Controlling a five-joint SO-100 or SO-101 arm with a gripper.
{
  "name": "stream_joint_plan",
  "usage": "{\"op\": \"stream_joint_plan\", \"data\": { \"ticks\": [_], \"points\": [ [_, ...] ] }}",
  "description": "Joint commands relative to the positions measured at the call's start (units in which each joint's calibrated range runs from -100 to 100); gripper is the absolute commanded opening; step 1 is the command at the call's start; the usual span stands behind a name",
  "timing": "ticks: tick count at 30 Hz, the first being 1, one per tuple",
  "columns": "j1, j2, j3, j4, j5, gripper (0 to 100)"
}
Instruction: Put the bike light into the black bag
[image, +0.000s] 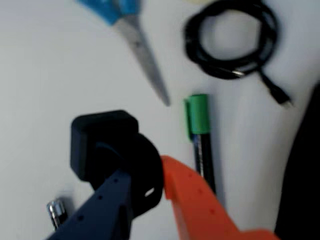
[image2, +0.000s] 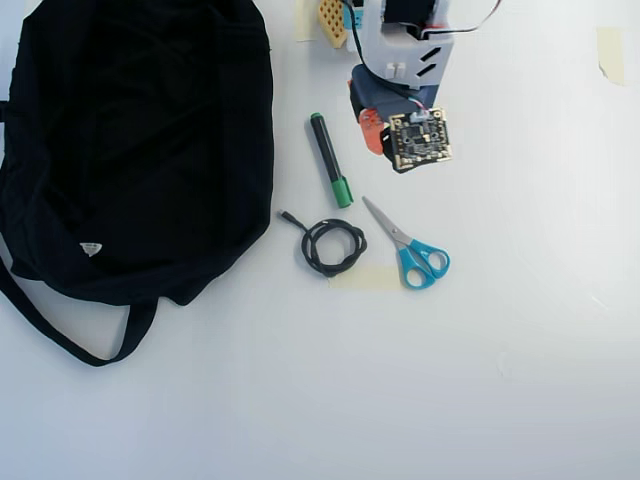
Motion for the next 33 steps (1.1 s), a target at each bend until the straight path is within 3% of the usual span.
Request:
{"op": "stream_joint_plan", "data": {
  "ticks": [1, 10, 21, 27, 33],
  "points": [
    [7.3, -3.2, -3.1, -0.4, -1.9, 2],
    [20.3, -2.7, -6.0, -4.8, -4.6, 2],
    [37.1, -1.9, -6.4, -13.5, -3.0, 2],
    [51.3, -1.4, -5.6, -19.1, -3.4, 2],
    [57.5, 22.1, -6.5, -35.6, -3.0, 2]
  ]
}}
